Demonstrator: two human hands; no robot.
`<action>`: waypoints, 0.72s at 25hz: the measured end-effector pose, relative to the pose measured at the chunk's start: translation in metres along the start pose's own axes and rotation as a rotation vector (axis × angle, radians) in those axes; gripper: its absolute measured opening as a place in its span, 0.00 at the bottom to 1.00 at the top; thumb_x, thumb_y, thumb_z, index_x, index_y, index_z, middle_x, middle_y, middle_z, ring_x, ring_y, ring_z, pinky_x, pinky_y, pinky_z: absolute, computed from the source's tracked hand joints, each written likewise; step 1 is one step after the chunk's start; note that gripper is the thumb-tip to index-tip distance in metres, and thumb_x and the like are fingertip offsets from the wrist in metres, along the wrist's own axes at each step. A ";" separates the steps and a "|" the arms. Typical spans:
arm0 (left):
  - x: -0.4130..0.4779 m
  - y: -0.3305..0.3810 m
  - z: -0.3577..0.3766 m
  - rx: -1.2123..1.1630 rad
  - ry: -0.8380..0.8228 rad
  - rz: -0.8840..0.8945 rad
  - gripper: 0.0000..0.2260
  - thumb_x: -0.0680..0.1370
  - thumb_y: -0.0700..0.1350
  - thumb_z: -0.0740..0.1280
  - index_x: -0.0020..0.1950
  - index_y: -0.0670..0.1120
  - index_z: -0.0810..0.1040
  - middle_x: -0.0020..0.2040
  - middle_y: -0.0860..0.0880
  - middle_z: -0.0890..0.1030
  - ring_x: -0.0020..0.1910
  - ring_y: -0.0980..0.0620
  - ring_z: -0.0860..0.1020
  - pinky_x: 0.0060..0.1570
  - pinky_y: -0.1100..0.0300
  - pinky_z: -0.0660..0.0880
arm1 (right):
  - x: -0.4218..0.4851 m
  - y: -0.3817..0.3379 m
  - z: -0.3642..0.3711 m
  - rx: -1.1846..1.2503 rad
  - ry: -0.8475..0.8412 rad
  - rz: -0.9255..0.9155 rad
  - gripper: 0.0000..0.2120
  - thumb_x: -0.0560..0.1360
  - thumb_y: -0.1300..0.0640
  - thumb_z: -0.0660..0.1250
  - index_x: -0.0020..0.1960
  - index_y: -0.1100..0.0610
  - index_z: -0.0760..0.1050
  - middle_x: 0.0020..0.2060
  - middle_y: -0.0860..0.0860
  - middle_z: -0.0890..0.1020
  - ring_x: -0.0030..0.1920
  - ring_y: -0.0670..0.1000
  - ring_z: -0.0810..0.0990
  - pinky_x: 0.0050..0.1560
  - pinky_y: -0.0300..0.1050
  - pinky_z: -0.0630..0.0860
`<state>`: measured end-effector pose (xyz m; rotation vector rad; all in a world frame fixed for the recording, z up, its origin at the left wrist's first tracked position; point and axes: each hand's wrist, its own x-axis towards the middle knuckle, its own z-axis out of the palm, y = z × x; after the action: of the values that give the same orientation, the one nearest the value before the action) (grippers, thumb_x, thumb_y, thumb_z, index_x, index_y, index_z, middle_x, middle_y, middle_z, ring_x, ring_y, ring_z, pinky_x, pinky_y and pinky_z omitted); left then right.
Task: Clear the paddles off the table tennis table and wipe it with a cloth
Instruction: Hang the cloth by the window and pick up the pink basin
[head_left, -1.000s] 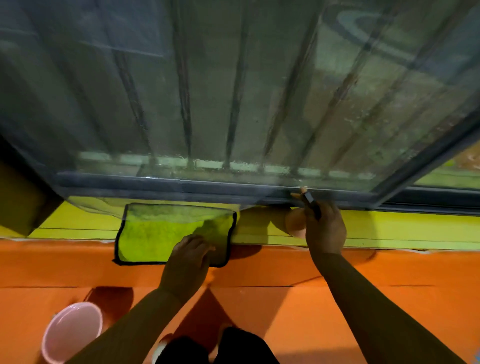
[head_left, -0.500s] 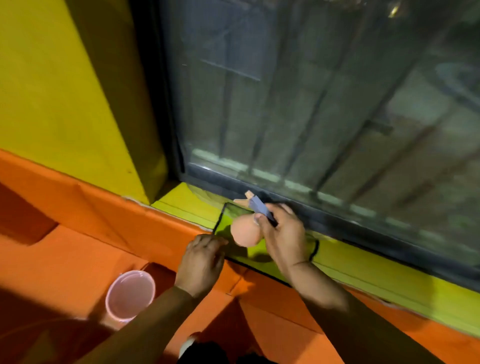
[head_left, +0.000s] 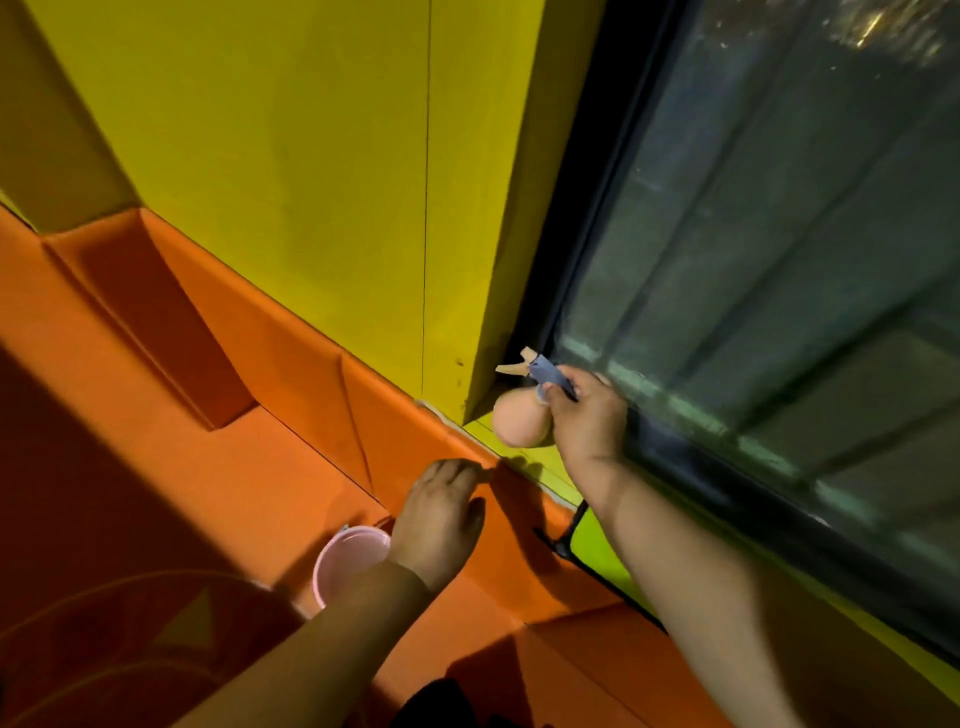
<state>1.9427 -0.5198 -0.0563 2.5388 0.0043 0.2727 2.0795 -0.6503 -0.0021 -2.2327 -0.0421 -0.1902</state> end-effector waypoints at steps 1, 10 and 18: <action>0.001 -0.004 -0.002 0.003 0.010 0.003 0.14 0.71 0.45 0.61 0.54 0.47 0.79 0.53 0.49 0.80 0.52 0.45 0.76 0.48 0.53 0.75 | 0.006 -0.001 0.006 -0.001 0.006 0.009 0.14 0.73 0.61 0.70 0.58 0.62 0.80 0.54 0.60 0.80 0.53 0.59 0.78 0.53 0.45 0.72; 0.000 -0.020 0.002 -0.033 0.033 -0.061 0.12 0.70 0.38 0.69 0.52 0.46 0.80 0.52 0.48 0.80 0.52 0.45 0.77 0.49 0.54 0.75 | 0.032 0.003 0.030 -0.027 0.011 0.071 0.15 0.75 0.61 0.68 0.61 0.63 0.78 0.58 0.60 0.78 0.56 0.60 0.77 0.54 0.44 0.71; 0.001 -0.013 0.008 0.000 0.026 -0.143 0.12 0.73 0.37 0.69 0.55 0.45 0.80 0.57 0.47 0.79 0.57 0.45 0.75 0.53 0.54 0.72 | 0.025 0.004 0.026 0.045 -0.017 -0.009 0.18 0.73 0.65 0.68 0.63 0.57 0.77 0.62 0.55 0.75 0.60 0.56 0.76 0.57 0.47 0.74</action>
<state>1.9461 -0.5136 -0.0693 2.5196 0.1950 0.2495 2.1083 -0.6332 -0.0177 -2.1901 -0.0643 -0.1739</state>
